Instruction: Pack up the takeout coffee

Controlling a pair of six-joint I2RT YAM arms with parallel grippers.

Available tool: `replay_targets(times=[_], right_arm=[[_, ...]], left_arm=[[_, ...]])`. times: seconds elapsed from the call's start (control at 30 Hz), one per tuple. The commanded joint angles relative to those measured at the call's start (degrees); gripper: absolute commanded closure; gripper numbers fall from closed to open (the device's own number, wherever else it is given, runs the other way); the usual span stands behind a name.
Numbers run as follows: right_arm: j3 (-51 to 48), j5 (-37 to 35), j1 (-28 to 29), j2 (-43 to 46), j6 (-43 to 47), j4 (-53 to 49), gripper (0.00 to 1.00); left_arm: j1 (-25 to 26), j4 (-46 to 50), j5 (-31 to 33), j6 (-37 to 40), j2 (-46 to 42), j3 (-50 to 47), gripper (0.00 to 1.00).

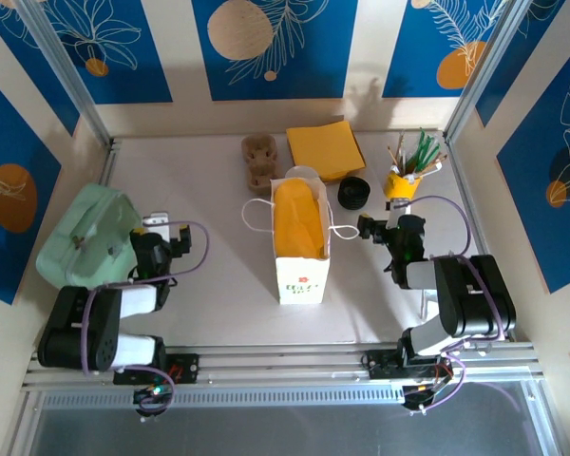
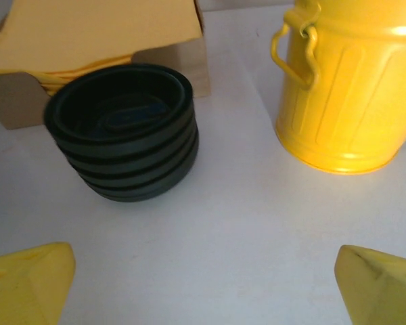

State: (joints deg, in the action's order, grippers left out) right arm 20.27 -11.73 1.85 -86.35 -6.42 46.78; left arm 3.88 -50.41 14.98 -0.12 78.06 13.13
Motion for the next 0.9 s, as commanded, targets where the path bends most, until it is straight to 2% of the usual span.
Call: replay_targets(times=[0.0, 0.1, 0.13, 0.17, 0.2, 0.87], right_arm=[[3.11, 3.28, -1.12, -0.94, 0.18, 0.43, 0.01], [3.21, 4.00, -1.41, -0.93, 0.04, 0.39, 0.01], [3.16, 3.80, -1.24, -0.83, 0.16, 0.25, 0.01], [3.15, 3.89, -1.30, -0.84, 0.09, 0.32, 0.01], [3.24, 3.90, -1.32, -0.84, 0.09, 0.24, 0.01], [3.35, 3.99, -1.25, -0.93, 0.18, -0.11, 0.01]], left_arm=[[-0.98, -9.81, -6.47, -0.75, 5.32, 1.87, 0.01], [-0.98, -15.43, -8.76, 0.39, 12.75, 2.91, 0.01], [-0.98, -14.07, -9.54, 0.66, 12.22, 3.64, 0.01], [-0.98, -7.30, -9.33, 0.23, 10.39, 5.25, 0.01], [-1.00, -5.21, -8.89, 0.12, 10.79, 6.59, 0.01], [-0.63, -5.93, -8.92, 0.87, 11.58, 7.00, 0.01]])
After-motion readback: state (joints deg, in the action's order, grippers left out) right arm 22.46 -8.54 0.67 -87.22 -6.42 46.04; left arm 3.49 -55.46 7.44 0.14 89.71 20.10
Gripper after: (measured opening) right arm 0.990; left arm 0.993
